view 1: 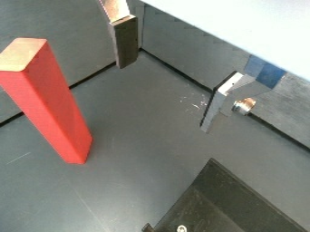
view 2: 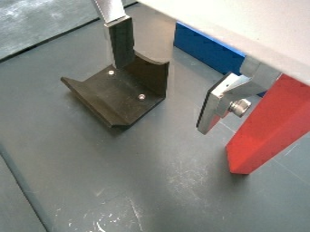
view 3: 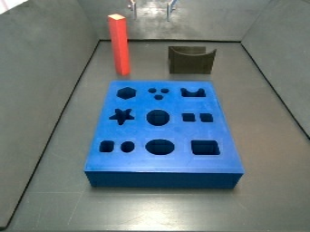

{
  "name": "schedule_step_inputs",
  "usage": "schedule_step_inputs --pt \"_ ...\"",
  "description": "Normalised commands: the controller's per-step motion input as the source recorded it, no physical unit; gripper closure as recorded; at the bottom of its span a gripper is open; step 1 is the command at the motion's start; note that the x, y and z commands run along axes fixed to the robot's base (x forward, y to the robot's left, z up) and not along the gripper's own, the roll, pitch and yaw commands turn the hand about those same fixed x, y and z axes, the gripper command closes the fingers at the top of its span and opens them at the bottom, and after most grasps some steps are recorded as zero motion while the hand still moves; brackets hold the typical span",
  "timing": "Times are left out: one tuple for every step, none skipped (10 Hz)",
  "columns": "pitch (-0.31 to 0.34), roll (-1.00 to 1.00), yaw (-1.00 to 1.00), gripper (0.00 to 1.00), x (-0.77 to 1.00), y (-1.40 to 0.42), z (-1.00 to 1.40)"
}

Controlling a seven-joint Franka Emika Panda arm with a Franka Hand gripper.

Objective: Pick up the rectangle object. Move up. Move to above the board. Insert the rectangle object.
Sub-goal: Pick up the rectangle object.

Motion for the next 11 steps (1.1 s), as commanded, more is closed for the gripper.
schedule_step_inputs --pt "0.000 0.00 -0.03 0.00 -0.14 0.00 0.00" --pt "-0.051 -0.07 -0.01 0.00 -0.33 0.00 0.00" --pt "-0.043 -0.03 0.00 0.00 -0.38 0.00 0.00" --pt "-0.014 -0.01 0.00 0.00 -0.31 0.00 0.00" --pt "-0.011 0.00 0.00 0.00 -0.35 0.00 0.00" --pt "-0.023 0.00 0.00 0.00 -0.35 0.00 0.00" --pt "-0.029 0.00 0.00 0.00 -0.40 -0.03 0.00" --pt "-0.051 0.00 0.00 0.00 -0.45 -0.05 0.00" --pt "-0.069 0.00 0.01 0.00 -0.45 -0.02 0.01" --pt "-0.123 0.00 0.07 0.00 -0.42 -0.05 0.08" --pt "-0.131 0.00 0.09 0.00 -0.37 -0.09 0.10"
